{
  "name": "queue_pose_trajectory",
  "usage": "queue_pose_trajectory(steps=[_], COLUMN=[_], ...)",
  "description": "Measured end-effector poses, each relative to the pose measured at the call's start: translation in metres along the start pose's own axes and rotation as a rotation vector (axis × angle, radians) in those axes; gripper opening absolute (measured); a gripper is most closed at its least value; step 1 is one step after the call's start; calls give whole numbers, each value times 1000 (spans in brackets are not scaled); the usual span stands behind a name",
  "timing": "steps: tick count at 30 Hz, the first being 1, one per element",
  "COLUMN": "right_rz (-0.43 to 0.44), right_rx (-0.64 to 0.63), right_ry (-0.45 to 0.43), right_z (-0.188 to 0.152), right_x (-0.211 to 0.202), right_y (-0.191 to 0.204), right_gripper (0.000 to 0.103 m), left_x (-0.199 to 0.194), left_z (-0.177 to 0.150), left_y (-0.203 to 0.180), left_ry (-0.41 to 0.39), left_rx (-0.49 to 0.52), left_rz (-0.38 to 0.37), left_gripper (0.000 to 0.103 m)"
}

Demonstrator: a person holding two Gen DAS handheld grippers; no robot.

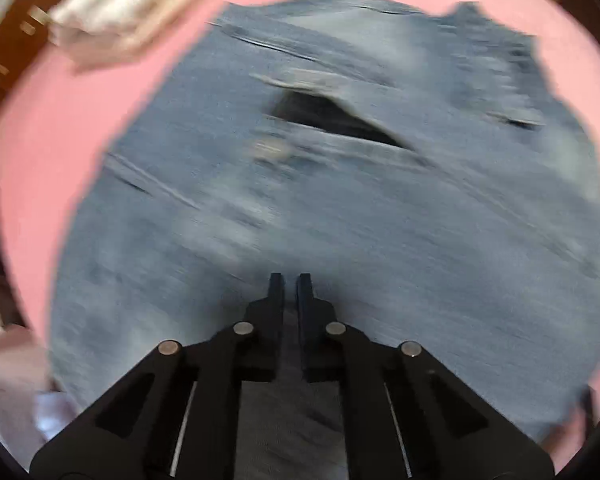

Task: Fold large clothes
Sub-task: 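Fold the jacket side inward with the left tool toward the right tool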

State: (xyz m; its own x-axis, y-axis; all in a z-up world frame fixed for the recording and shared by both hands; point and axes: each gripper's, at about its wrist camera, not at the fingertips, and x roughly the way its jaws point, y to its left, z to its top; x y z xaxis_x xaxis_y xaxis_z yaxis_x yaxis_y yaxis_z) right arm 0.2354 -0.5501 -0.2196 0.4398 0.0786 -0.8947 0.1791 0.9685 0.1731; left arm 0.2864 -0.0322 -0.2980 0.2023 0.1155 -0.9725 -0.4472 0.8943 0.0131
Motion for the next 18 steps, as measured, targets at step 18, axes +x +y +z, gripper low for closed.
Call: queue_pose_trajectory(steps=[18], right_rz=[332], right_rx=[-112], right_ry=[-20], right_z=[87], right_x=[105], right_y=[80], right_gripper=[0], left_x=[5], left_z=[44], left_y=[-106], left_ry=[-138], left_rx=[109], left_rz=[-245], left_gripper=[3])
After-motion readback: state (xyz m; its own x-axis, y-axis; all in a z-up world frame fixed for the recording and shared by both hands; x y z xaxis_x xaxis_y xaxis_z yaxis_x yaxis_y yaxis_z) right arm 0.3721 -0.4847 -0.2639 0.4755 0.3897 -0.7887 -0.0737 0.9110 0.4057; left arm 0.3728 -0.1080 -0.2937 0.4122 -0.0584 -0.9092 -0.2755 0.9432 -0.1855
